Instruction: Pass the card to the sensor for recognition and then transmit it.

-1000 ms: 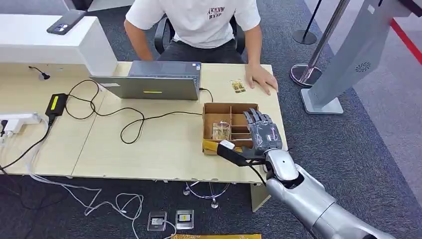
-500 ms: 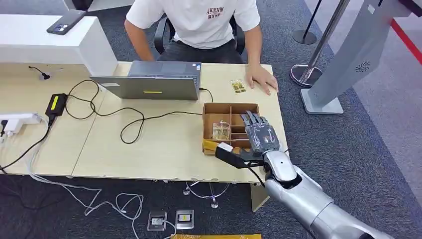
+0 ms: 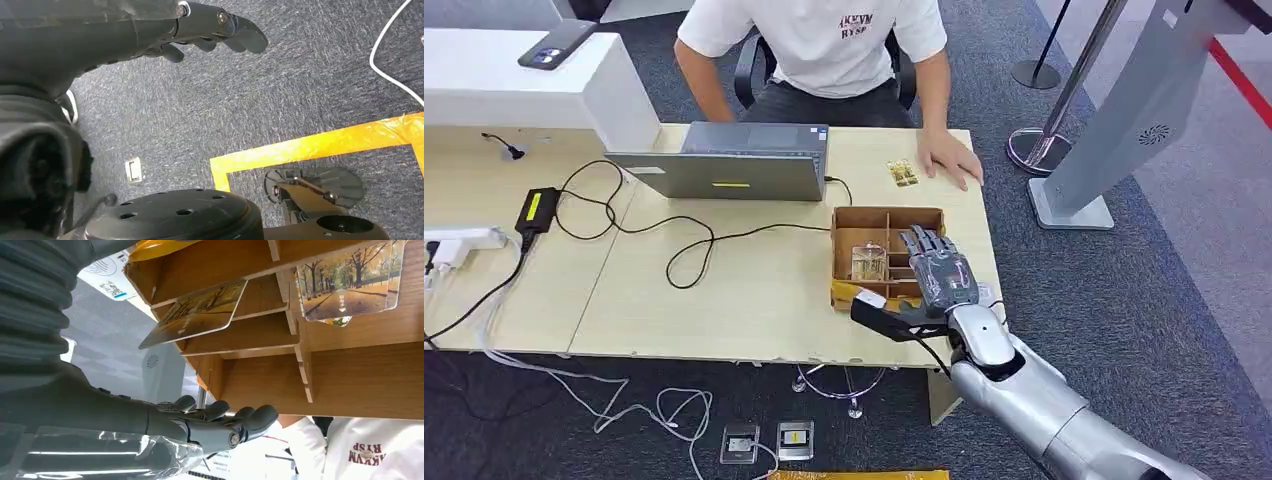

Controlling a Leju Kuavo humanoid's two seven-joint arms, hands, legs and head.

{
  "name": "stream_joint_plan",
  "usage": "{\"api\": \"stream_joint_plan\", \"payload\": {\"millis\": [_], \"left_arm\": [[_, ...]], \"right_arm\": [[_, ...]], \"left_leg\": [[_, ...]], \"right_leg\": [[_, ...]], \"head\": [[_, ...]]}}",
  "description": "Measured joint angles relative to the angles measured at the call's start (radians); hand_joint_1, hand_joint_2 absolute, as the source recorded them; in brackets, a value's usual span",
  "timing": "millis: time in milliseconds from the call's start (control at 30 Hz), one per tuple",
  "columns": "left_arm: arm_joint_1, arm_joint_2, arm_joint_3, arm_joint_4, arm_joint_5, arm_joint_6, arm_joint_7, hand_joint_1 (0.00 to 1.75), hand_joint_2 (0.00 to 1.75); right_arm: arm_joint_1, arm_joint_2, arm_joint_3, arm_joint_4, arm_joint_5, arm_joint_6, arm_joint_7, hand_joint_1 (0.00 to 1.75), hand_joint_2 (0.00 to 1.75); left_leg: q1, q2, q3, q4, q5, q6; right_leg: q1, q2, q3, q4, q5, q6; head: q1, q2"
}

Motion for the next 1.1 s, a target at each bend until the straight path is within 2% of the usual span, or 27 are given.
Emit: {"api": "stream_joint_plan", "payload": {"millis": [400, 433, 467, 1100], "left_arm": [[0.001, 0.000, 0.000, 0.000, -0.010, 0.000, 0.000, 0.00, 0.00], [0.001, 0.000, 0.000, 0.000, -0.011, 0.000, 0.000, 0.00, 0.00], [0.001, 0.000, 0.000, 0.000, -0.012, 0.000, 0.000, 0.00, 0.00], [0.001, 0.000, 0.000, 0.000, -0.022, 0.000, 0.001, 0.00, 0.00]], "right_arm": [[0.000, -0.003, 0.002, 0.004, -0.012, 0.002, 0.015, 0.00, 1.75], [0.000, -0.003, 0.002, 0.004, -0.014, 0.001, 0.015, 0.33, 1.75], [0.000, -0.003, 0.002, 0.005, -0.016, 0.001, 0.015, 1.75, 1.75], [0.000, -0.009, 0.000, 0.006, -0.036, 0.010, 0.024, 1.75, 1.75]], "left_leg": [[0.000, 0.000, 0.000, 0.000, 0.000, 0.000], [0.000, 0.000, 0.000, 0.000, 0.000, 0.000], [0.000, 0.000, 0.000, 0.000, 0.000, 0.000], [0.000, 0.000, 0.000, 0.000, 0.000, 0.000]], "right_leg": [[0.000, 0.000, 0.000, 0.000, 0.000, 0.000], [0.000, 0.000, 0.000, 0.000, 0.000, 0.000], [0.000, 0.000, 0.000, 0.000, 0.000, 0.000], [0.000, 0.000, 0.000, 0.000, 0.000, 0.000]], "head": [[0.000, 0.000], [0.000, 0.000], [0.000, 0.000], [0.000, 0.000]]}}
